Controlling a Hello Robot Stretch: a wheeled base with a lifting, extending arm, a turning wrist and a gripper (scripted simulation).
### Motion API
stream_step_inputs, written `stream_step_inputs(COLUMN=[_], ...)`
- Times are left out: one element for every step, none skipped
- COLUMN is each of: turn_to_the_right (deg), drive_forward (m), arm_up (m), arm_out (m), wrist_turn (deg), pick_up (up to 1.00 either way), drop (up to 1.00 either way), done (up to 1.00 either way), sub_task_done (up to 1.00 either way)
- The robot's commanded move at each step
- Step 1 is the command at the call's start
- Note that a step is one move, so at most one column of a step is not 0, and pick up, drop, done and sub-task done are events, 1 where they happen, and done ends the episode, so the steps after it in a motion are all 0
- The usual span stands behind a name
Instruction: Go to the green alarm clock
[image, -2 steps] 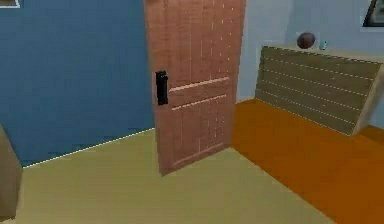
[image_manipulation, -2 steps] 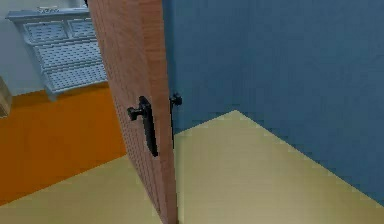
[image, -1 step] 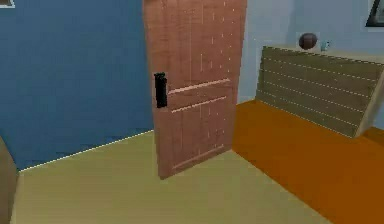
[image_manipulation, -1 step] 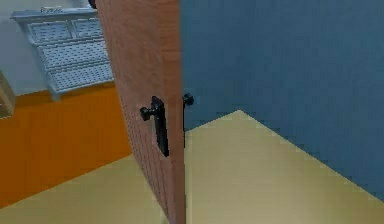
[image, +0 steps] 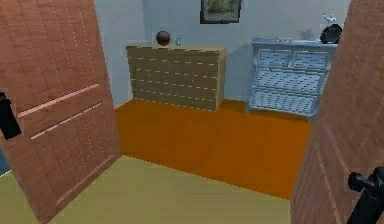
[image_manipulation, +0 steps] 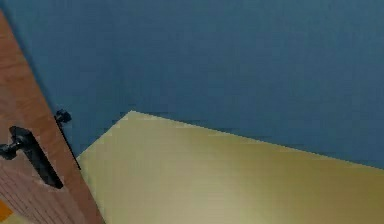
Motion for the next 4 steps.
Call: stream_step_inputs(turn_to_the_right=[0.0,27.0,0.0,-21.0], drive_forward=[1.00,0.00,0.05,0.00], arm_up=[0.00,0.00,0.00,0.00], arm_out=[0.00,0.00,0.00,0.00], wrist_turn=[0.0,0.0,0.0,0.0], pick_up=[0.00,0.00,0.00,0.00], drop=[0.00,0.00,0.00,0.00], done=[0.00,0.00,0.00,0.00], sub_task_done=[0.00,0.00,0.00,0.00])
